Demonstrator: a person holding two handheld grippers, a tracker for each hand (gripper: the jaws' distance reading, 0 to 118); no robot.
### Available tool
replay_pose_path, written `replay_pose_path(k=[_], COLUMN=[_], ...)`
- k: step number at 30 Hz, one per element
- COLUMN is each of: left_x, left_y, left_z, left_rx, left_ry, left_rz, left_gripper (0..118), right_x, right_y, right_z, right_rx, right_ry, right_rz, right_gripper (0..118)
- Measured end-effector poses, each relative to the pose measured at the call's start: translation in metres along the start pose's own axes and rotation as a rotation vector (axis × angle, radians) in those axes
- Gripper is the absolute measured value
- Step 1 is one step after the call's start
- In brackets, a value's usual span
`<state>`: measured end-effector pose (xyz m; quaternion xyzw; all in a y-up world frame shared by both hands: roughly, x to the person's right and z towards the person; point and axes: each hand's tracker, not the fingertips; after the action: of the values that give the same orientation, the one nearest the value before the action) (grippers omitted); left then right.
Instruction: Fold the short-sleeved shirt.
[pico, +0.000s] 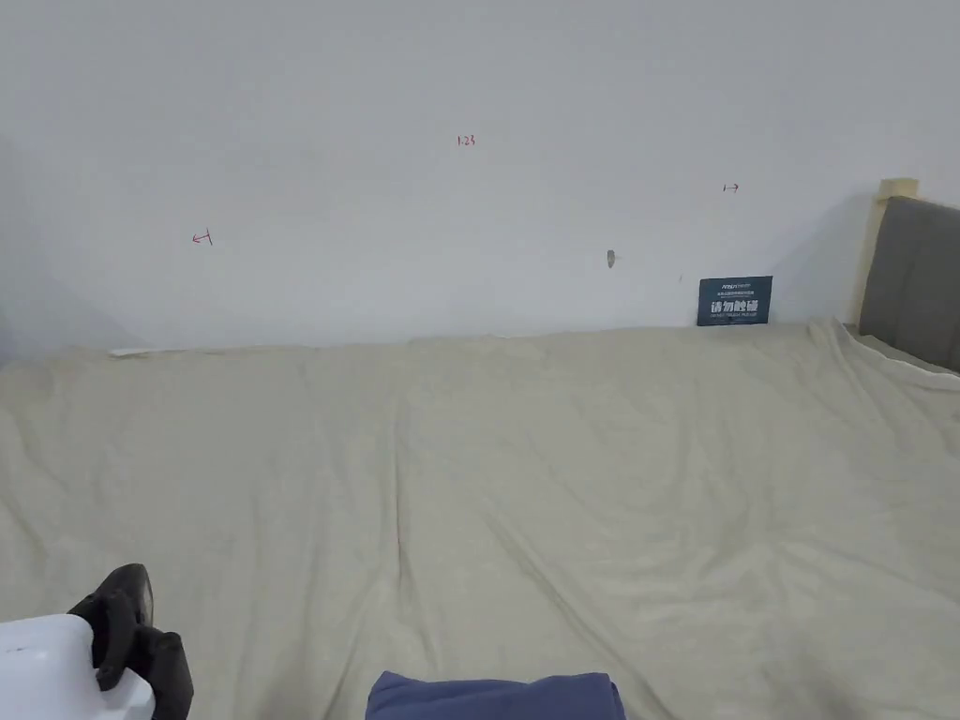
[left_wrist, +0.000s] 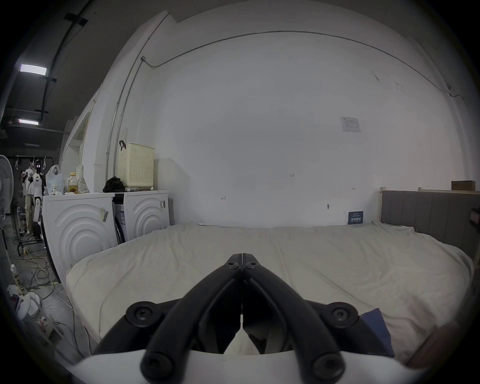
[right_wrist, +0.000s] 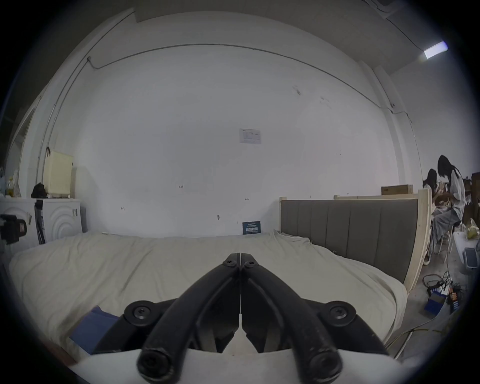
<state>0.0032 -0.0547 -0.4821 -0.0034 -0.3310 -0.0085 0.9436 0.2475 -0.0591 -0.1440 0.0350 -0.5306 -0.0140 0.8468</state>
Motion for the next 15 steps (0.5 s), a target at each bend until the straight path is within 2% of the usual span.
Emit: replay_pose_path(k=[2, 5, 7, 9, 10, 11, 12, 14, 15], left_x=[-0.012, -0.028, -0.035, -0.04, -0.044, -0.047, -0.048, -0.053, -0.055], left_y=[0.009, 0.012, 0.003, -0.016, -0.027, -0.038, -0.048, -0.065, -0.074], left_z=[0.003, -0.007, -0.019, -0.033, -0.04, -0.048, -0.057, -0.076, -0.088], left_rx=[0.006, -0.126, -0.268, -0.395, -0.447, -0.532, -0.582, -0.7, -0.757], left_ry=[-0.112, -0.224, -0.279, -0.34, -0.393, -0.434, -0.455, -0.429, -0.477], left_rz=[0.063, 0.13, 0.154, 0.217, 0.265, 0.318, 0.362, 0.408, 0.438], left_gripper=[0, 0, 0, 0, 0, 0, 0, 0, 0], right_x=[-0.002, -0.024, -0.05, -0.079, -0.092, -0.105, -0.117, -0.134, -0.138], right_y=[0.01, 0.021, 0.011, -0.021, -0.045, -0.068, -0.089, -0.118, -0.13], right_z=[-0.005, -0.032, -0.069, -0.11, -0.121, -0.127, -0.129, -0.129, -0.129], right_rx=[-0.029, -0.201, -0.475, -0.861, -1.003, -1.095, -1.133, -1.171, -1.195], right_ry=[0.07, 0.238, 0.379, 0.581, 0.627, 0.632, 0.604, 0.618, 0.617], right_rz=[-0.06, -0.069, -0.025, -0.014, -0.005, 0.002, 0.066, 0.213, 0.241], right_gripper=[0, 0, 0, 0, 0, 0, 0, 0, 0])
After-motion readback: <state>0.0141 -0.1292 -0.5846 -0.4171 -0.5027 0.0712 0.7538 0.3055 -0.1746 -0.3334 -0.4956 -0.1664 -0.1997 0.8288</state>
